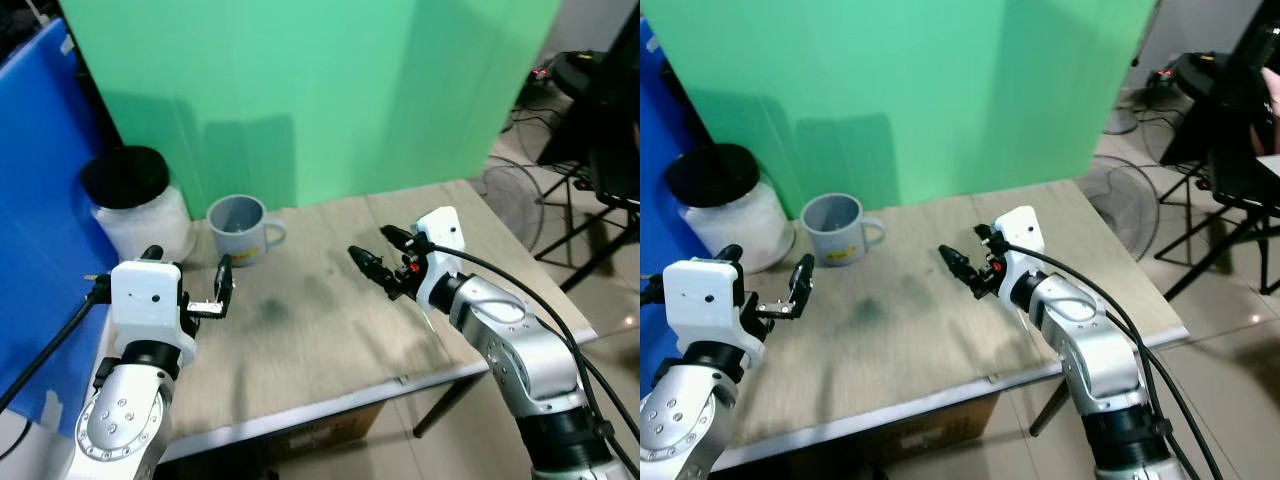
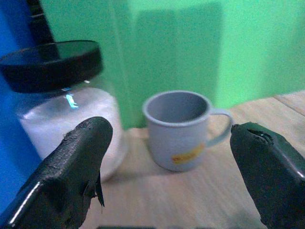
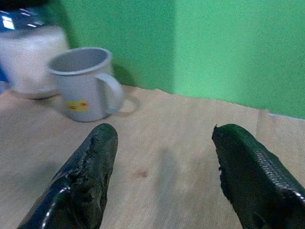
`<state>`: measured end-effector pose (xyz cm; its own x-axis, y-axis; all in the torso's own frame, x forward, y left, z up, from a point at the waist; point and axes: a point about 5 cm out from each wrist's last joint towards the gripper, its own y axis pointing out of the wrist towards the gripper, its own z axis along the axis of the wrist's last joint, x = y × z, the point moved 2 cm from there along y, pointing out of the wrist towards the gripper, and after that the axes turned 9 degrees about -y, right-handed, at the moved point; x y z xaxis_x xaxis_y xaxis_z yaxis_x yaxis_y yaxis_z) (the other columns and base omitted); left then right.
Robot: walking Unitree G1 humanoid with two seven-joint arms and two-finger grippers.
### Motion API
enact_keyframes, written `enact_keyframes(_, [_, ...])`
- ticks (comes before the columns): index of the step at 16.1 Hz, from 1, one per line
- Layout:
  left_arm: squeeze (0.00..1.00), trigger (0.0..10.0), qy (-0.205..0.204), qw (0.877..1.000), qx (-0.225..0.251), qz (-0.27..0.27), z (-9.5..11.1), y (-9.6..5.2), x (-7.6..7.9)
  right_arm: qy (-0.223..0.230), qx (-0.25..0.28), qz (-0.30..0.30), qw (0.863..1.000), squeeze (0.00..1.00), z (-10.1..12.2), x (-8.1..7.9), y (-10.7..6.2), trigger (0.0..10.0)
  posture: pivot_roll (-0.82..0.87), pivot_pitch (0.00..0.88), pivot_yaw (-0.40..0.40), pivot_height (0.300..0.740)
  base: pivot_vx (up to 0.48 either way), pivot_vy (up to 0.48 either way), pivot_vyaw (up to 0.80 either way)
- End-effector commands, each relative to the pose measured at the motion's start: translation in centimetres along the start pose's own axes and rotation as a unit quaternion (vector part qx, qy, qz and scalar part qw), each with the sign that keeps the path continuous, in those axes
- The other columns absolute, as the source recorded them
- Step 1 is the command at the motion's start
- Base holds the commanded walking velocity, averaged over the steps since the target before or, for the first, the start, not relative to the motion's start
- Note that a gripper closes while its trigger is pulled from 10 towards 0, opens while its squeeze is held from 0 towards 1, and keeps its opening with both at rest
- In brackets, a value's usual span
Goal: Setting the table
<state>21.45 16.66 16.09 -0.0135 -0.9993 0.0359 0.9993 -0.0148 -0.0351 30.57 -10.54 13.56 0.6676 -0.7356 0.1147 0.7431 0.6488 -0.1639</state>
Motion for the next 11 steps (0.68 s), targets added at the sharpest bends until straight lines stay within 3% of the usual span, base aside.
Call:
enact_keyframes(1, [0.0, 10.0, -0.004, 1.0, -0.009, -0.019, -0.1, -0.2, 0.4, -0.009, 0.02, 0.029, 0.999, 1.0, 0.6, 0.0, 0.3, 10.0, -0.02, 0.0, -0.014, 0.74, 0.0, 0.0, 0.0])
enact_keyframes(6, [0.0, 10.0, 0.002, 0.999, -0.019, -0.045, 0.0, 0.0, 0.5, -0.048, 0.007, 0.069, 0.996, 1.0, 0.4, 0.3, 3.6, 10.0, -0.01, 0.0, -0.016, 0.74, 0.0, 0.0, 0.0])
enact_keyframes(8, [0.0, 10.0, 0.009, 0.999, -0.014, -0.041, 0.2, 0.1, 0.2, -0.054, 0.003, 0.054, 0.997, 1.0, 0.4, 0.6, 4.0, 10.0, 0.0, 0.0, -0.026, 0.74, 0.0, 0.0, 0.0])
enact_keyframes(9, [0.0, 10.0, 0.018, 1.0, -0.016, -0.018, 0.1, 0.4, -0.4, -0.039, 0.013, 0.018, 0.999, 1.0, 0.7, 0.9, 3.5, 10.0, 0.01, 0.0, -0.031, 0.74, 0.0, 0.0, 0.0])
enact_keyframes(10, [0.0, 10.0, 0.02, 1.0, 0.002, 0.0, 0.4, 0.8, -0.7, -0.002, 0.031, -0.046, 0.998, 0.0, 0.7, 1.6, 2.0, 10.0, 0.0, 0.0, -0.032, 0.74, 0.0, 0.0, 0.0])
enact_keyframes(11, [0.0, 10.0, 0.015, 1.0, 0.007, 0.007, 0.5, 1.0, -0.9, 0.01, 0.037, -0.076, 0.996, 0.0, 0.5, 1.7, 0.9, 10.0, 0.0, 0.0, -0.03, 0.74, 0.0, 0.0, 0.0])
